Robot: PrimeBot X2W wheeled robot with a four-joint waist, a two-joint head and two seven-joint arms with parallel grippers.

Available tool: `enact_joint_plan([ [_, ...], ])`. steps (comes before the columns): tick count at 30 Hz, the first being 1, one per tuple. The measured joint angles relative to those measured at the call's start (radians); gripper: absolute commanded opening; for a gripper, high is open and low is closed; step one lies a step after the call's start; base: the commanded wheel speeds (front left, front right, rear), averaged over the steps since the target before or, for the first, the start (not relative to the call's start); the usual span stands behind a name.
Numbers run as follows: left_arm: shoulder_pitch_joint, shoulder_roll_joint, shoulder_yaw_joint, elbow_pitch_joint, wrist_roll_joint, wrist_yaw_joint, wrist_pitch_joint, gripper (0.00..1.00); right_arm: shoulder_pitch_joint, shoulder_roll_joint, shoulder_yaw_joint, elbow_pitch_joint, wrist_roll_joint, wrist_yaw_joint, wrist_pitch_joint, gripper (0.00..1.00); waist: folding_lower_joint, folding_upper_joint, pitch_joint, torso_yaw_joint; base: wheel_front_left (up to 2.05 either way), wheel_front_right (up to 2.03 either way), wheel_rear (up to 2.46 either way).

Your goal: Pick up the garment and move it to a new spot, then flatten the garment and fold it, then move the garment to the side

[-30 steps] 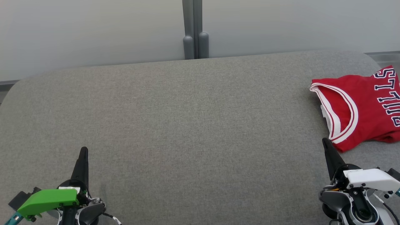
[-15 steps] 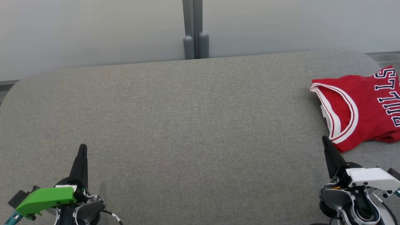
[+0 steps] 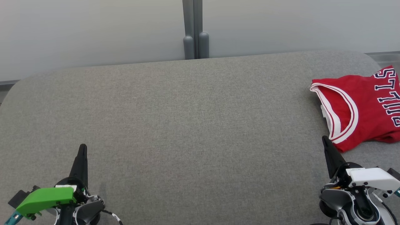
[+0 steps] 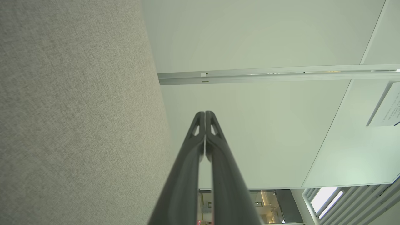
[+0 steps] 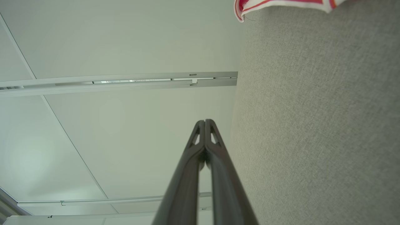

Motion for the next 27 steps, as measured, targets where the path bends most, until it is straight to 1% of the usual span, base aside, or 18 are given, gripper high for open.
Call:
enact_joint_plan([
  [27, 0.000, 0.000, 0.000, 0.000, 0.000, 0.000, 0.000, 0.00, 0.000, 0.000, 0.000, 0.000, 0.000, 0.000, 0.000, 0.00, 0.0000, 0.0000, 0.000, 0.000, 0.00, 0.00, 0.00],
])
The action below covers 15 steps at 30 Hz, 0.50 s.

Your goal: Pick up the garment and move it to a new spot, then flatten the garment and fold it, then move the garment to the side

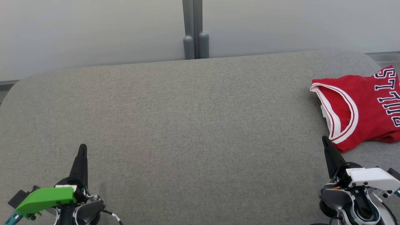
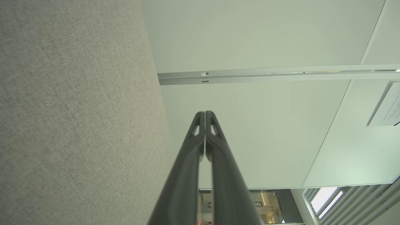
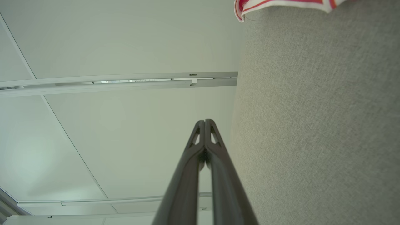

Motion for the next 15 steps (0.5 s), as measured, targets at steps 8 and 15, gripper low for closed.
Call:
enact_joint_plan([
  [8, 0.000, 0.000, 0.000, 0.000, 0.000, 0.000, 0.000, 0.00, 0.000, 0.000, 0.000, 0.000, 0.000, 0.000, 0.000, 0.00, 0.0000, 0.0000, 0.000, 0.000, 0.00, 0.00, 0.00],
  [15, 0.000, 0.000, 0.000, 0.000, 0.000, 0.000, 0.000, 0.00, 0.000, 0.000, 0.000, 0.000, 0.000, 0.000, 0.000, 0.00, 0.0000, 0.0000, 0.000, 0.000, 0.00, 0.00, 0.00],
])
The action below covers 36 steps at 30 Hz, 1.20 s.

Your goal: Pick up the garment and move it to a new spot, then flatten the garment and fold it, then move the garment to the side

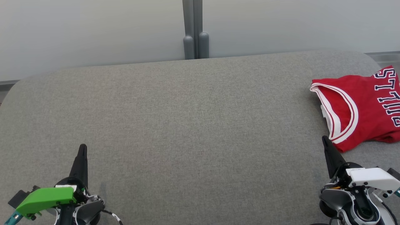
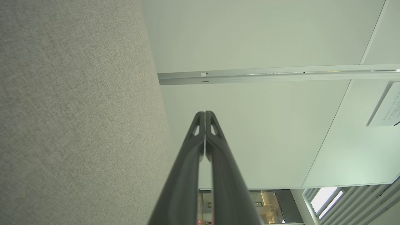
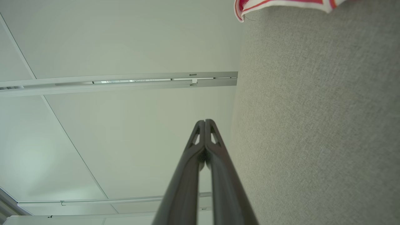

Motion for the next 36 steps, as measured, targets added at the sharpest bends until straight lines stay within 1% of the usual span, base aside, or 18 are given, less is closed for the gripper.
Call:
enact_joint_plan([
  [36, 0.000, 0.000, 0.000, 0.000, 0.000, 0.000, 0.000, 0.00, 0.000, 0.000, 0.000, 0.000, 0.000, 0.000, 0.000, 0.00, 0.0000, 0.0000, 0.000, 0.000, 0.00, 0.00, 0.00],
])
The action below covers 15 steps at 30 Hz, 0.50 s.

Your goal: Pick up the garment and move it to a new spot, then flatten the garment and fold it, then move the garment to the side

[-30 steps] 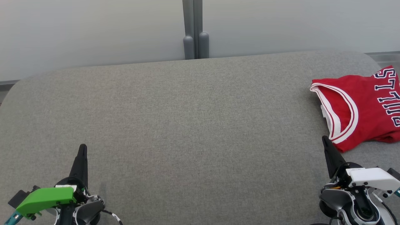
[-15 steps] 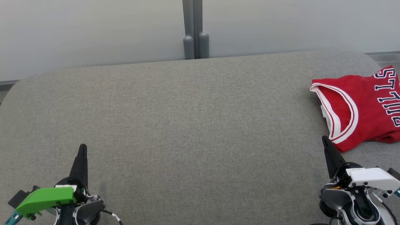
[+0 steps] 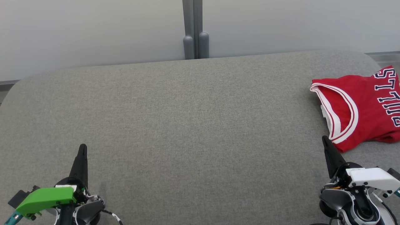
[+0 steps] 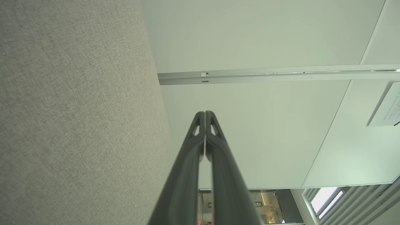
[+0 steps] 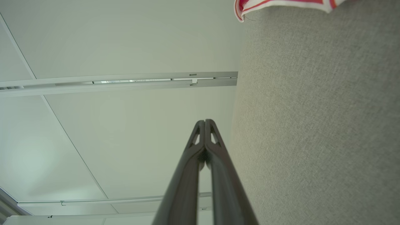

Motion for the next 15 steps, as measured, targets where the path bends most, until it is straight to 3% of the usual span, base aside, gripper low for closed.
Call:
enact_joint_plan([
  [15, 0.000, 0.000, 0.000, 0.000, 0.000, 0.000, 0.000, 0.00, 0.000, 0.000, 0.000, 0.000, 0.000, 0.000, 0.000, 0.00, 0.0000, 0.0000, 0.000, 0.000, 0.00, 0.00, 0.00],
])
